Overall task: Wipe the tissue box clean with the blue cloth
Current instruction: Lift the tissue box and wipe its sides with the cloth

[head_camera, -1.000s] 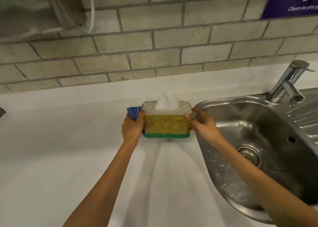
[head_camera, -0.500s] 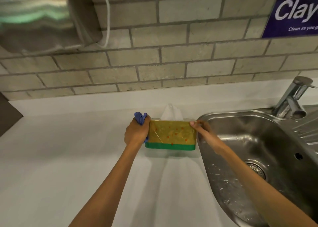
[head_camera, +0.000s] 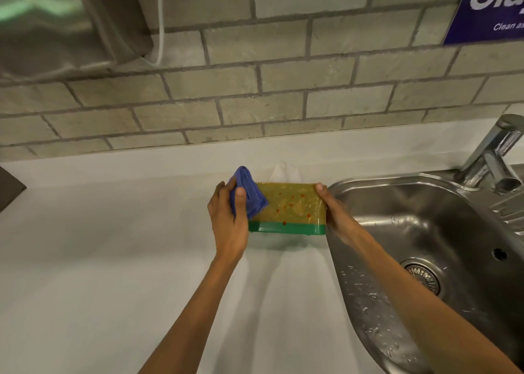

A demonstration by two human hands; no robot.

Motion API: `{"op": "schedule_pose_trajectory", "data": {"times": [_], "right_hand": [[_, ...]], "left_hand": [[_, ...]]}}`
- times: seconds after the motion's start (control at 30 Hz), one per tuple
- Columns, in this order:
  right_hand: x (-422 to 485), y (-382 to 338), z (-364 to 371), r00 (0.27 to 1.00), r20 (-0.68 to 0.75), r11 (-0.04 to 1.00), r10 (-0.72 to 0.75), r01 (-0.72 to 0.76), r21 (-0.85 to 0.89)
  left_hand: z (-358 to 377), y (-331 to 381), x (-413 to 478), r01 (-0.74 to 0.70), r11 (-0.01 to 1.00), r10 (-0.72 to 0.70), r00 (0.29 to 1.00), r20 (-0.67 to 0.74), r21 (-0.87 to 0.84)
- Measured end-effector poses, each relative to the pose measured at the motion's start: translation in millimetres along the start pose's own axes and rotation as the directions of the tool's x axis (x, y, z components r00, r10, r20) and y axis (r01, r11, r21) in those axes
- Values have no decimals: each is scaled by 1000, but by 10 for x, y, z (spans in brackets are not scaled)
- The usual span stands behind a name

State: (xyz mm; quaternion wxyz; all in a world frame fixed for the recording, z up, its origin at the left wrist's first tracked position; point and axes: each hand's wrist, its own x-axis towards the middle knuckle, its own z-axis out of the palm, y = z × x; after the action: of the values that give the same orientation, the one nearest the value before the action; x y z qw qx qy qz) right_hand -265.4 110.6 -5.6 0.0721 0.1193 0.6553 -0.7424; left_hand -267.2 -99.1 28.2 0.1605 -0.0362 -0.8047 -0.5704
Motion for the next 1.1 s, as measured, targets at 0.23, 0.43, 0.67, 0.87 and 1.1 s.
{"op": "schedule_pose_trajectory", "data": {"times": [0.23, 0.43, 0.67, 0.87, 1.1], "right_hand": [[27, -26, 12, 999, 28, 999, 19, -18, -33], [-4, -34, 43, 1000, -24, 999, -13, 11, -49], [-7, -7, 40, 997, -79, 998, -12, 7, -65], [14, 6, 31, 996, -91, 998, -18, 13, -58], [-3, 8, 29, 996, -83, 996, -31, 24, -82]], "left_hand": [[212, -33, 60, -34, 968, 36, 999, -4, 249], [174, -192, -49, -175, 900, 156, 984, 81, 400], [250, -89, 95, -19, 937, 49, 996, -78, 349], [234, -127, -143, -330, 775, 305, 942, 137, 539], [200, -165, -114, -155, 862, 167, 986, 19, 482]]}}
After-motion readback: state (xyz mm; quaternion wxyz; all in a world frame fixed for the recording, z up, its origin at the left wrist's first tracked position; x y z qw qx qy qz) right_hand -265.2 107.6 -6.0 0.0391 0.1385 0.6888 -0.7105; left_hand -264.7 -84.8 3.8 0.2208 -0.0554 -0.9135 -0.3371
